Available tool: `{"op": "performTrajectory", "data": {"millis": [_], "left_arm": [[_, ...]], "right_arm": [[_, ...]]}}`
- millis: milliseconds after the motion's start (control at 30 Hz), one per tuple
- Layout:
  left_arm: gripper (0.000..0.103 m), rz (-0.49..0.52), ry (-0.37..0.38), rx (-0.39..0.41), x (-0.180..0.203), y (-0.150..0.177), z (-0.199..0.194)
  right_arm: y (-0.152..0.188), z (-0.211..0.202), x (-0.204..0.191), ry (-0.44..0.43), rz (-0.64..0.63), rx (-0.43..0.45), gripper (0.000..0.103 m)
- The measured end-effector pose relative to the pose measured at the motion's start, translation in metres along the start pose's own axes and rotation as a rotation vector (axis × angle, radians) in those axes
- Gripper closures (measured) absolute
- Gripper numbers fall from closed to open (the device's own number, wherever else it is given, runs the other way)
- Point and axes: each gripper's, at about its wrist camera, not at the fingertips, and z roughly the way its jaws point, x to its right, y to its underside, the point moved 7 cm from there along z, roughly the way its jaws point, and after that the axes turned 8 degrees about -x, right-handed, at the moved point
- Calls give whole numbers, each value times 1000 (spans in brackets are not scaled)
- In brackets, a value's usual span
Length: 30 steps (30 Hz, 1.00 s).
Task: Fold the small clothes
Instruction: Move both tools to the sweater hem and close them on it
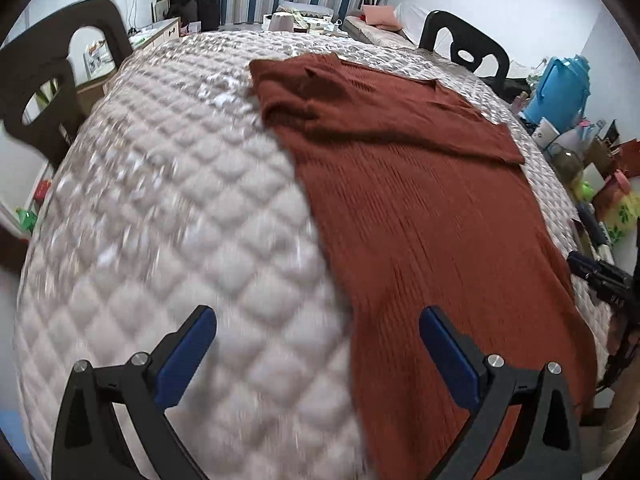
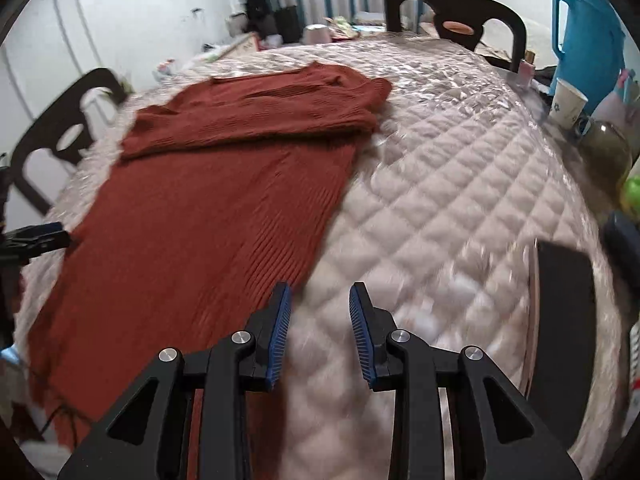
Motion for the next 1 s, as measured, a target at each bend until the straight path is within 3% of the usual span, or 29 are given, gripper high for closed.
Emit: {"op": "performTrajectory", "data": {"millis": [100, 200, 333, 433, 567, 833, 900, 1000], "left_arm": [[1, -26, 43, -20, 1, 26, -6], [1, -30, 30, -2, 5, 48, -18], [1, -57, 136, -19, 18, 74, -24], [1, -39, 98, -8, 26, 93, -29], [1, -85, 179, -1, 36, 105, -33], [2, -185, 231, -1, 33, 115, -39], [10, -201, 232, -11, 30, 115, -40], [12, -228, 244, -19, 24, 115, -41]], "right_arm": [[25, -2, 0, 23, -1, -10, 67], [46, -11, 6, 23, 36, -3, 67], [73, -24, 1, -100, 68, 8, 67], [90, -31, -3, -160, 78, 39, 67], [103, -38, -8, -195, 86, 64, 67], [118, -41, -18, -248, 72, 83, 67], [119, -41, -18, -249, 79, 84, 67], [121, -43, -19, -287, 101, 87, 67]]}}
